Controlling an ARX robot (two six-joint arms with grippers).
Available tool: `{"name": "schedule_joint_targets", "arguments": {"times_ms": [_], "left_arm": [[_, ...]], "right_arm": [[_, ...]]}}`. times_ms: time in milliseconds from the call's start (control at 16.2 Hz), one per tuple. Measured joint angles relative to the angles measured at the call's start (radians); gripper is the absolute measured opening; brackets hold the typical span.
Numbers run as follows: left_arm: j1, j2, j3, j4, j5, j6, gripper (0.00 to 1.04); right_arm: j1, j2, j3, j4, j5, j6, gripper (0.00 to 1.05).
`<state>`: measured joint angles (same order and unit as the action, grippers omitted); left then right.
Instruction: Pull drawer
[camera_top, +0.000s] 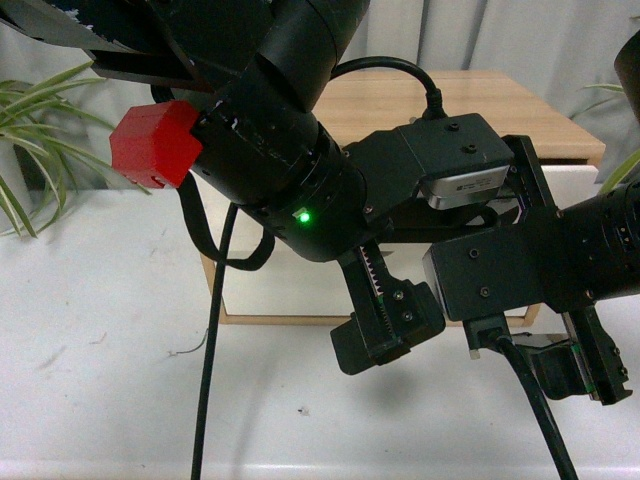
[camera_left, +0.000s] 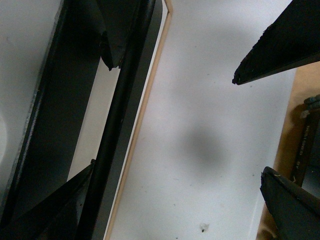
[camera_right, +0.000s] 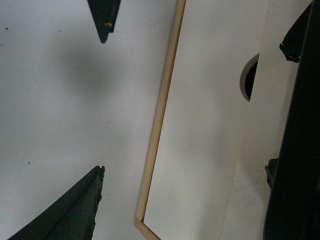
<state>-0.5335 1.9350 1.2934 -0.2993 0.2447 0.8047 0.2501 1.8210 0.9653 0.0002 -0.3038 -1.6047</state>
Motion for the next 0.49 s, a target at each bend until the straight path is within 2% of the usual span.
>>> {"name": "schedule_joint_targets", "arguments": {"times_ms": [492], "left_arm": [[0.001,-0.088,-0.130,0.068,0.061,-0.086,0.98]], "right_arm": [[0.019,-0.084,-0.117,0.023,-0.003,0.032,0.98]]}}
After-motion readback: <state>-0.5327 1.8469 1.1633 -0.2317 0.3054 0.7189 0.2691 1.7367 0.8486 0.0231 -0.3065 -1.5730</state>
